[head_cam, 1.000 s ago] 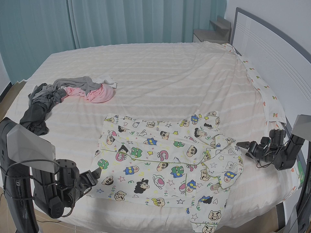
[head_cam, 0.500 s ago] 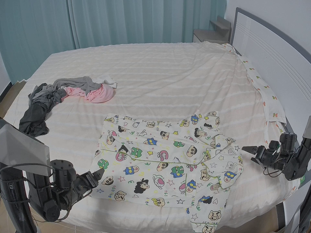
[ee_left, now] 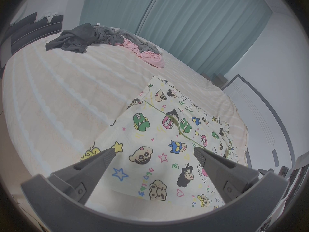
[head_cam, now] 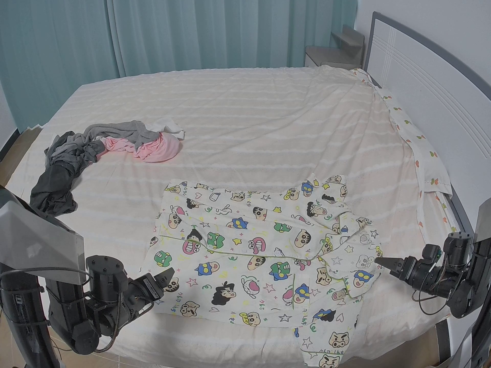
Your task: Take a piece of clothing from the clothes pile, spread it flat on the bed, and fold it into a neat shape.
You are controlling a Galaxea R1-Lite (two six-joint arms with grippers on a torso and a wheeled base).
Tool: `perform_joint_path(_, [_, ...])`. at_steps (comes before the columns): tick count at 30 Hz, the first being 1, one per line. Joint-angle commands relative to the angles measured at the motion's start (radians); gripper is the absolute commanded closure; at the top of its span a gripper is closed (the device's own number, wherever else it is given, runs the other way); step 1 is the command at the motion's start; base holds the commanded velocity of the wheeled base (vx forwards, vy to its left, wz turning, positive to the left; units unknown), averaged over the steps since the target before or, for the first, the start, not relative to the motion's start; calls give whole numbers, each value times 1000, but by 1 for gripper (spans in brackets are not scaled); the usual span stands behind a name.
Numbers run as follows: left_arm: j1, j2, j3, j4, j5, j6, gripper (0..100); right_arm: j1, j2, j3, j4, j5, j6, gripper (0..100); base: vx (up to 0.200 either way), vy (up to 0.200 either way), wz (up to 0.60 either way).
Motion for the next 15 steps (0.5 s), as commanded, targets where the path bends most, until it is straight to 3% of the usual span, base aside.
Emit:
perform_joint_path(1, [-5,32,0,-18,1,-2,0,15,23,31,-14,1,0,0,-200,0,0])
perform_joint_path(15, [6,112,-43,-18,24,-56,0,24,96,25,-14,-2,-34,0,-200,0,0])
